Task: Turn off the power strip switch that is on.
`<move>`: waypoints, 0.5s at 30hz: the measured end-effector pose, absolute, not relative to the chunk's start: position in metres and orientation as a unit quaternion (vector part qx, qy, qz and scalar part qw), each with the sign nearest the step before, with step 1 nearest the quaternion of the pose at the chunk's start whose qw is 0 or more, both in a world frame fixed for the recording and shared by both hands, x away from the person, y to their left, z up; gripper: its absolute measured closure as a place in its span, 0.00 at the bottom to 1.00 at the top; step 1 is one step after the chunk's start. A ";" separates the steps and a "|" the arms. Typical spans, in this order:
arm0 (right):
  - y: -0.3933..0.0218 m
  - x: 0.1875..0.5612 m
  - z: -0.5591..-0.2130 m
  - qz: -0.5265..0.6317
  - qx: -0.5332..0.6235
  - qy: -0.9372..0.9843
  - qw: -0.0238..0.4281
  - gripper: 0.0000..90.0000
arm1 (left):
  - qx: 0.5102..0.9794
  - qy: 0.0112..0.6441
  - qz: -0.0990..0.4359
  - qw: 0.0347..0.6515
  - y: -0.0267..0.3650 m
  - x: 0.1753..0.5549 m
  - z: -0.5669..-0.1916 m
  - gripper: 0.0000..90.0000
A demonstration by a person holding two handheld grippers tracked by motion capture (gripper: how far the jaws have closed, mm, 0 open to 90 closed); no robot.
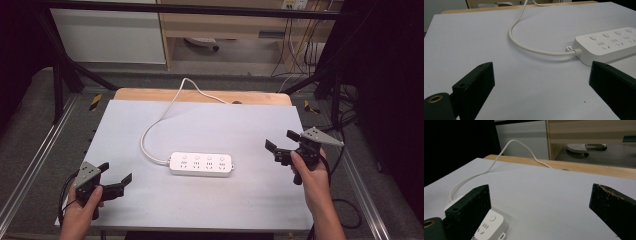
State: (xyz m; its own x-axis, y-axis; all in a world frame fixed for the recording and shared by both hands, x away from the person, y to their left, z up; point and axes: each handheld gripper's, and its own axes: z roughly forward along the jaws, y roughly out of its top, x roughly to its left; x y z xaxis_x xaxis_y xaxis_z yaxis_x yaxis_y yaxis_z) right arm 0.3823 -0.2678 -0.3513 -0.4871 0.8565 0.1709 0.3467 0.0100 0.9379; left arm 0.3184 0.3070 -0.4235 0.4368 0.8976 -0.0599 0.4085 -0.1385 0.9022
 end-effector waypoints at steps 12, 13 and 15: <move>-0.288 0.365 -0.374 0.538 0.451 0.668 0.246 0.05 | 0.709 0.460 0.263 0.466 0.307 0.318 -0.424 0.07; -0.289 0.364 -0.376 0.537 0.452 0.667 0.250 0.05 | 0.709 0.460 0.263 0.465 0.307 0.318 -0.423 0.07; -0.292 0.362 -0.379 0.536 0.453 0.666 0.253 0.06 | 0.709 0.460 0.263 0.466 0.307 0.318 -0.423 0.07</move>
